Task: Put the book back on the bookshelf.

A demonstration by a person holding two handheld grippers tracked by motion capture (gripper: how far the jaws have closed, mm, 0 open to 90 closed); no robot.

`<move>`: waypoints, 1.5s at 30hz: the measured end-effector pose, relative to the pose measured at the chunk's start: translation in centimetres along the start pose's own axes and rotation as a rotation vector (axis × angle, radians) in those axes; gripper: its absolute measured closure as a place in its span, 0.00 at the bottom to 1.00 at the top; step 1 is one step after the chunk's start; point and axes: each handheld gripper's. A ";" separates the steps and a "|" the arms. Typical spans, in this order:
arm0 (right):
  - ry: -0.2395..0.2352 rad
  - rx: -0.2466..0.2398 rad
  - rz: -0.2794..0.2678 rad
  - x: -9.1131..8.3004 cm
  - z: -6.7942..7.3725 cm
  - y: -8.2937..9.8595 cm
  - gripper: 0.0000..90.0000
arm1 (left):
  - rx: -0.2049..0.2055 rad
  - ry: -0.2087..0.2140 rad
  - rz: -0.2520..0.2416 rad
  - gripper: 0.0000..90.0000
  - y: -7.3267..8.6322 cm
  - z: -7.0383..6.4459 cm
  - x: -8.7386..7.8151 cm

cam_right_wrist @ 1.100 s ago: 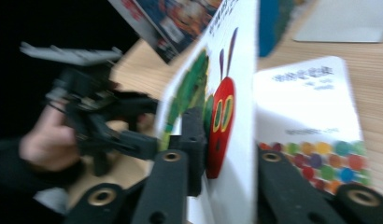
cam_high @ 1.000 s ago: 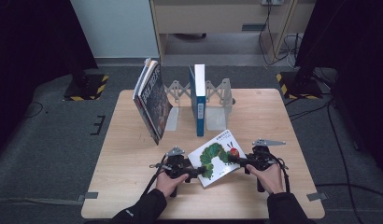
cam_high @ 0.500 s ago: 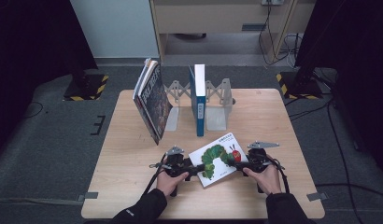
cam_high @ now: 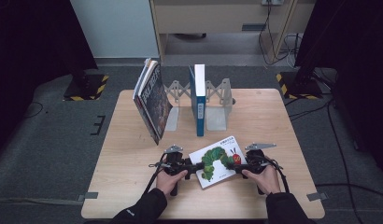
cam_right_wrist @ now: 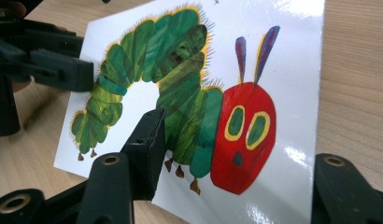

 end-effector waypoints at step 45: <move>0.129 -0.005 -0.094 -1.0 -1.0 0.2 0.39 | 0.082 0.107 -0.069 0.65 -0.6 -1.8 -1.1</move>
Point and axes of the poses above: each handheld gripper's, and its own axes: x roughly forward along the jaws, y roughly out of its underside, z roughly to its left, and after that the axes turned 6 degrees about -x, right-handed
